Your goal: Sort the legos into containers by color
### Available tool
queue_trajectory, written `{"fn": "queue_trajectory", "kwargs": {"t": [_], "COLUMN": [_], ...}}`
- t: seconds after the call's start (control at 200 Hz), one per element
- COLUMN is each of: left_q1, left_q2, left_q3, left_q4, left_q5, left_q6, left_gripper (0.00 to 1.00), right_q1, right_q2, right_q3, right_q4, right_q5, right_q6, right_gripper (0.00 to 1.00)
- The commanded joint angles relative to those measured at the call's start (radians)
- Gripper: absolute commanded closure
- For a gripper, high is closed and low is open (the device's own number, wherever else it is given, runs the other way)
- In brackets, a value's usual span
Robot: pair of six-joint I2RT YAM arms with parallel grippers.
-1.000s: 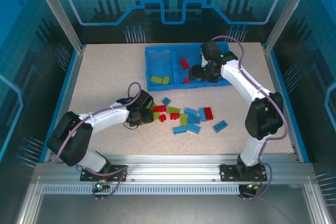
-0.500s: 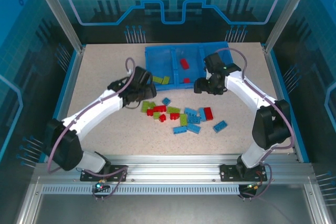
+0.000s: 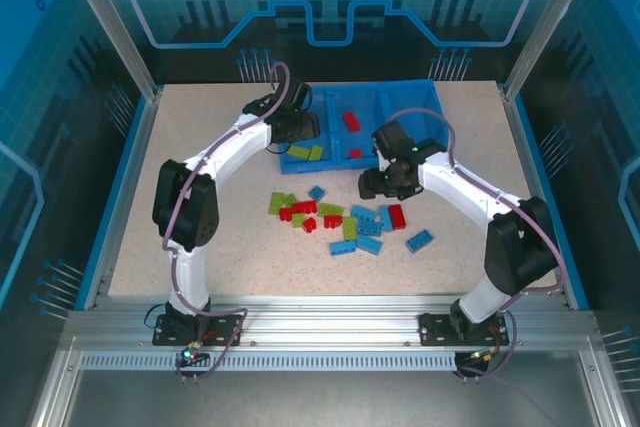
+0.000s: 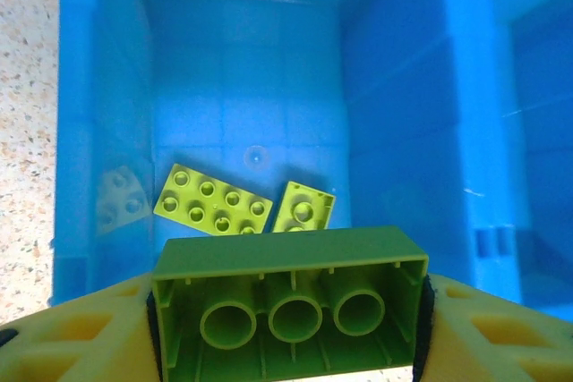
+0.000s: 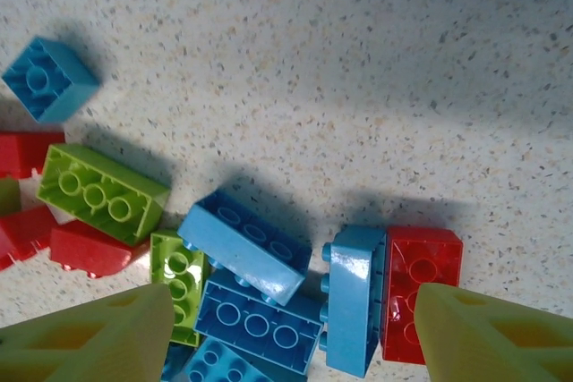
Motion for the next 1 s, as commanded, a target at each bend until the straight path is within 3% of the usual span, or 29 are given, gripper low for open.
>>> {"fn": "queue_trajectory", "kwargs": {"t": [0.0,0.205,0.39,0.6,0.775,0.995], "left_q1": [0.01,0.01,0.011,0.011,0.012,0.011], "left_q2": [0.035,0.059,-0.033,-0.186,-0.299,-0.409], "left_q3": [0.073,0.092,0.005,-0.118,-0.261,-0.415], "left_q4": [-0.014,-0.031,0.01,0.069,0.094,0.106], "left_q5": [0.046,0.08,0.082,0.083,0.07,0.052], "left_q6": [-0.02,-0.024,-0.078,-0.121,-0.12,-0.13], "left_gripper": [0.36,0.2,0.02,0.01,0.01,0.01], "right_q1": [0.047,0.075,0.111,0.144,0.167,0.168], "right_q2": [-0.023,-0.002,0.074,0.115,0.163,0.227], "right_q3": [-0.014,-0.018,0.014,0.006,0.015,0.054], "right_q4": [0.013,0.028,0.028,0.051,0.024,0.009], "right_q5": [0.022,0.044,0.098,0.038,0.09,0.059], "right_q6": [-0.068,-0.139,-0.204,-0.257,-0.29,-0.338], "right_gripper": [0.28,0.31,0.37,0.38,0.37,0.41]}}
